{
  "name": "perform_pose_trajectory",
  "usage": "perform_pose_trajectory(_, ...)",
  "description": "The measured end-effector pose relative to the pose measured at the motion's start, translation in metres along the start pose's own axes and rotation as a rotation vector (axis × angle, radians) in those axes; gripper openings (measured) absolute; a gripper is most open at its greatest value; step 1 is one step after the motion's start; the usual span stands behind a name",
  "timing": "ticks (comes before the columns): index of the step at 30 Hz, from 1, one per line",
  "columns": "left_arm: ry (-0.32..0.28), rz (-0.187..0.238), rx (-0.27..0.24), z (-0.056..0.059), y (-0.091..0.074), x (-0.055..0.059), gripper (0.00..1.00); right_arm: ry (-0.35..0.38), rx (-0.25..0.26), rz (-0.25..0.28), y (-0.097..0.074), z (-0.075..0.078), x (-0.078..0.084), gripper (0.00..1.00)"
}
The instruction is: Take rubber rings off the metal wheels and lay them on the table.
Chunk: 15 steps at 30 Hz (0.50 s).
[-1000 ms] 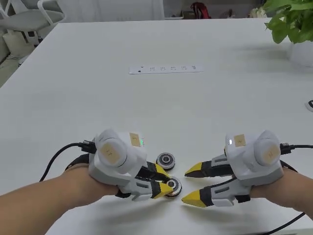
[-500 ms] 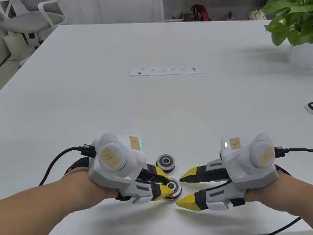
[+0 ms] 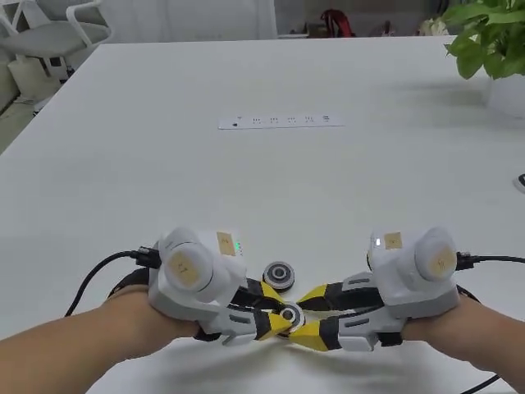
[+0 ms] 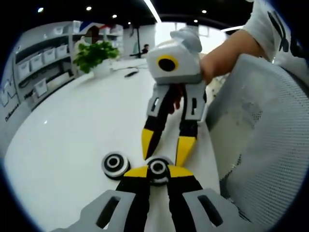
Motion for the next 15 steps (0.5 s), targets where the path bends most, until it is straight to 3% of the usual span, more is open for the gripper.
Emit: perform_pose_trajectory(15,-0.011,0.009,-0.004,0.0007,0.0001,0.0008,0.14,-0.021,0.004,-0.016,-0.0038,-0.0016,0.0027,0.20)
Point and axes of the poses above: the centre of the closed fingertips' face, and the gripper's own axes: y roughly forward along the fingers, z roughly to its right, x roughly out of its underside, the point moved 6 cm from there along -y, roughly backward along the fingers, and after that the axes turned 12 degrees about -x, right-handed, at the moved point
